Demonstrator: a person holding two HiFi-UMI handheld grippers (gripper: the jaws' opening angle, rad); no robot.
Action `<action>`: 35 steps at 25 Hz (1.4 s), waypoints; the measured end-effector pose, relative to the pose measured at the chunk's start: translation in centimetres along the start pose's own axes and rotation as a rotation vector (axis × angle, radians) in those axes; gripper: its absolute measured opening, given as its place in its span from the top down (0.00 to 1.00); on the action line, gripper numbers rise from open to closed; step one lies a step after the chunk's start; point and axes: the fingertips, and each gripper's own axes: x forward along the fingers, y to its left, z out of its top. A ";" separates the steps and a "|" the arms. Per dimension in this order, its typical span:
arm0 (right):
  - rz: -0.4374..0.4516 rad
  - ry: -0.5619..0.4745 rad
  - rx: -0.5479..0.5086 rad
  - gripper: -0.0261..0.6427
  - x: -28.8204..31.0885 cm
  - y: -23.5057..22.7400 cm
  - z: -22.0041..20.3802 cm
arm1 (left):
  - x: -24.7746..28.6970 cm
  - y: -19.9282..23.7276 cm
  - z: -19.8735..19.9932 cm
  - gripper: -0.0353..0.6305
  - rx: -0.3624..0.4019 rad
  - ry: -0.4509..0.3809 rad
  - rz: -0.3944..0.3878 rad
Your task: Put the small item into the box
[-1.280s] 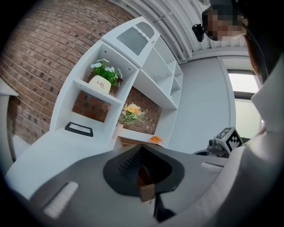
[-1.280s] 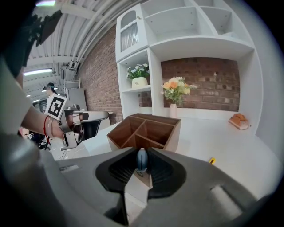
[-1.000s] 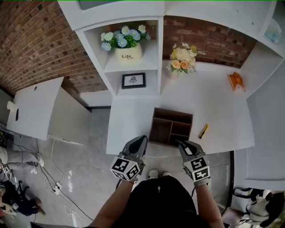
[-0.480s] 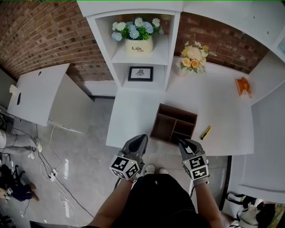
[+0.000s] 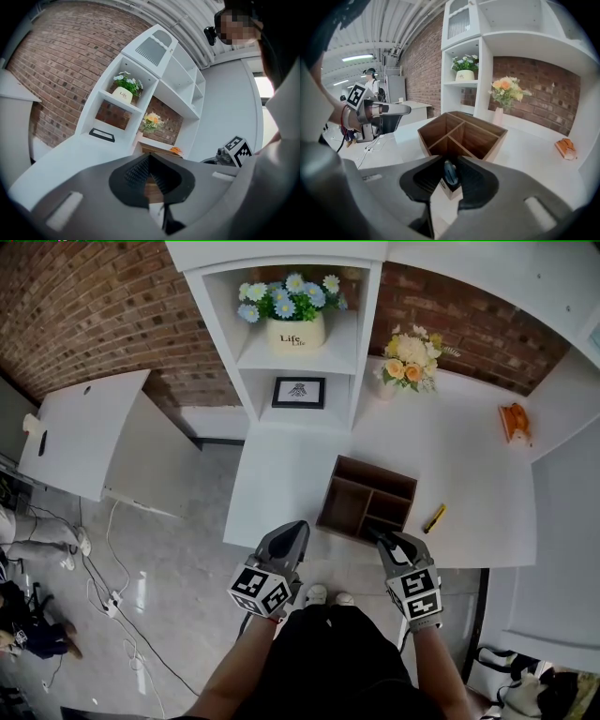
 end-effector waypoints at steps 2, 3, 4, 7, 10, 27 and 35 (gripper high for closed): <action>0.001 -0.002 0.003 0.82 -0.2 0.0 -0.1 | -0.1 -0.1 -0.2 0.94 -0.003 0.002 0.000; -0.001 -0.004 0.003 0.82 -0.3 -0.1 -0.1 | 0.0 -0.2 -0.3 0.94 -0.004 0.004 -0.001; -0.004 -0.006 0.002 0.82 -0.5 -0.2 -0.1 | 0.0 -0.2 -0.3 0.94 -0.004 0.005 -0.002; -0.004 -0.022 0.005 0.82 -0.8 -0.3 0.1 | 0.1 -0.3 -0.3 0.94 -0.005 0.004 -0.002; -0.006 -0.038 0.015 0.82 -1.0 -0.6 0.1 | 0.4 -0.6 -0.3 0.94 0.000 0.005 -0.010; -0.154 -0.305 0.043 0.96 -6.1 -4.1 4.4 | 2.3 -1.9 1.0 0.94 0.059 0.018 -0.044; -0.214 -0.413 0.068 0.96 -9.0 -6.2 6.8 | 3.2 -2.2 2.9 0.94 0.115 0.003 -0.049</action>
